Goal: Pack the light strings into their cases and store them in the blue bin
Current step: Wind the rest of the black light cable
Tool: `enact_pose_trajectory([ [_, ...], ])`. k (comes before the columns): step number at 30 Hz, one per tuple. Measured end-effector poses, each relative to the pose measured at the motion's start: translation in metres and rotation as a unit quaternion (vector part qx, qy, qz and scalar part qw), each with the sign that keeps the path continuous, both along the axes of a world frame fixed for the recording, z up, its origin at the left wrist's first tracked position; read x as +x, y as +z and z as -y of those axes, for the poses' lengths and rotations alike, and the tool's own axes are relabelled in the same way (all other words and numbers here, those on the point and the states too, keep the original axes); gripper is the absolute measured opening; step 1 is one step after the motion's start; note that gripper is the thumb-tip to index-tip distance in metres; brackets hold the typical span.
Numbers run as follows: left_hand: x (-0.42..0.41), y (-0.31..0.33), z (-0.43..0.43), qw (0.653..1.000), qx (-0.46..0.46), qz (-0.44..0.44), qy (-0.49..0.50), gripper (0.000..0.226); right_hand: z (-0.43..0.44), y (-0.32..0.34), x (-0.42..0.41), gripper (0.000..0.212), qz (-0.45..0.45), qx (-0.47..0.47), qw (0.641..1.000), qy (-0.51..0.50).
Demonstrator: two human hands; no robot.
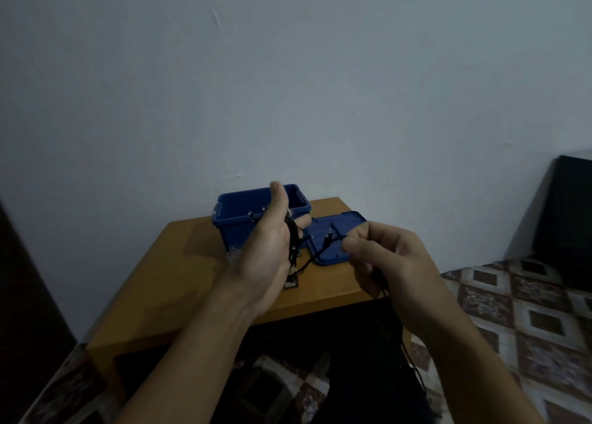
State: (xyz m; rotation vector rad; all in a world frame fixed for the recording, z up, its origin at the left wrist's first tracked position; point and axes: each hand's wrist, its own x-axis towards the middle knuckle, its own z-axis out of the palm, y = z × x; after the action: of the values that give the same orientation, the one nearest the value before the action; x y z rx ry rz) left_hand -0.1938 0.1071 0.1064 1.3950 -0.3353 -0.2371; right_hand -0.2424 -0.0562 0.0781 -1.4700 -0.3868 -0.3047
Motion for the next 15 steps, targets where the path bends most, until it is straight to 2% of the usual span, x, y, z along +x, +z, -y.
enact_pose_trajectory([
  [4, 0.001, -0.001, -0.001, 0.999, 0.029, -0.023, -0.027, 0.092, -0.004, 0.0, -0.003, 0.02, 0.042, 0.009, 0.999, -0.008],
  [9, -0.004, -0.002, -0.004, 0.987, 0.147, 0.002, -0.059, 0.102, -0.008, 0.001, -0.005, 0.019, 0.104, 0.0, 0.994, -0.023],
  [12, -0.01, 0.0, -0.007, 0.981, 0.155, 0.004, -0.117, 0.099, -0.01, 0.004, -0.008, 0.017, 0.135, 0.032, 0.99, 0.025],
  [15, -0.017, 0.002, -0.008, 0.978, 0.162, 0.016, -0.132, 0.094, -0.009, 0.001, -0.005, 0.014, 0.17, -0.001, 0.985, -0.011],
])
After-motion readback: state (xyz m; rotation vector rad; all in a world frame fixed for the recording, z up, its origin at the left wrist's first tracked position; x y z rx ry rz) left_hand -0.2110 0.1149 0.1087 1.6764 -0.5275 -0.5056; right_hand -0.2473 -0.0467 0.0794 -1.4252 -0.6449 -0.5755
